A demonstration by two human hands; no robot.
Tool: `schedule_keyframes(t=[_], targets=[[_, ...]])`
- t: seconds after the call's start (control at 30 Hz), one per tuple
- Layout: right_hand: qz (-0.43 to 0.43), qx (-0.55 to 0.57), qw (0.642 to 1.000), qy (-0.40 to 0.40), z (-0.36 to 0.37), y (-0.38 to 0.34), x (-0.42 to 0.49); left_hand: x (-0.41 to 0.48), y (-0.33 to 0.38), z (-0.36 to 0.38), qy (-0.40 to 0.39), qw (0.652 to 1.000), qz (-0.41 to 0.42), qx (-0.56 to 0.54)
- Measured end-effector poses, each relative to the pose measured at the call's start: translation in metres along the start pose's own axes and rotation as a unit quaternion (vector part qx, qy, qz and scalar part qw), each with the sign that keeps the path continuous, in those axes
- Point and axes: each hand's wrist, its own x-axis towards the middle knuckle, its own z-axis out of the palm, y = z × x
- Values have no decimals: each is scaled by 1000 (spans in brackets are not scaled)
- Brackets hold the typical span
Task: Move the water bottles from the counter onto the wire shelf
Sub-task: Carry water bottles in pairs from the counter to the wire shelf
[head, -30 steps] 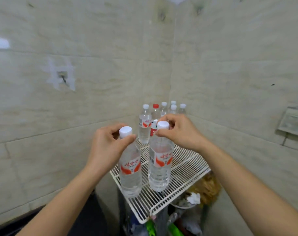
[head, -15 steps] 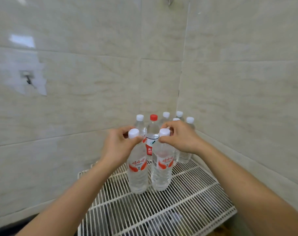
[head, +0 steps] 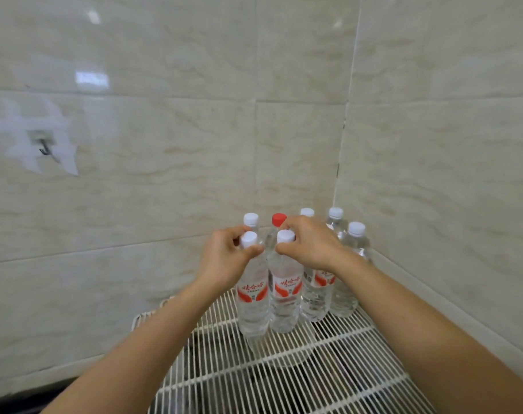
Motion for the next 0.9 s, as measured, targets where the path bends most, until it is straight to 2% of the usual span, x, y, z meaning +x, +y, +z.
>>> schedule_keyframes(t=[0.4, 0.6, 0.73, 0.9], targets=[[17, -27, 999, -7, 3, 11, 12, 15, -13, 14, 7, 999, -28, 23], [17, -25, 999, -16, 4, 13, 18, 19, -13, 18, -7, 997, -7, 79], [23, -33, 999, -37, 2, 16, 20, 18, -15, 18, -6, 997, 2, 79], [21, -58, 998, -25, 3, 12, 17, 10, -15, 20, -4, 997, 15, 70]])
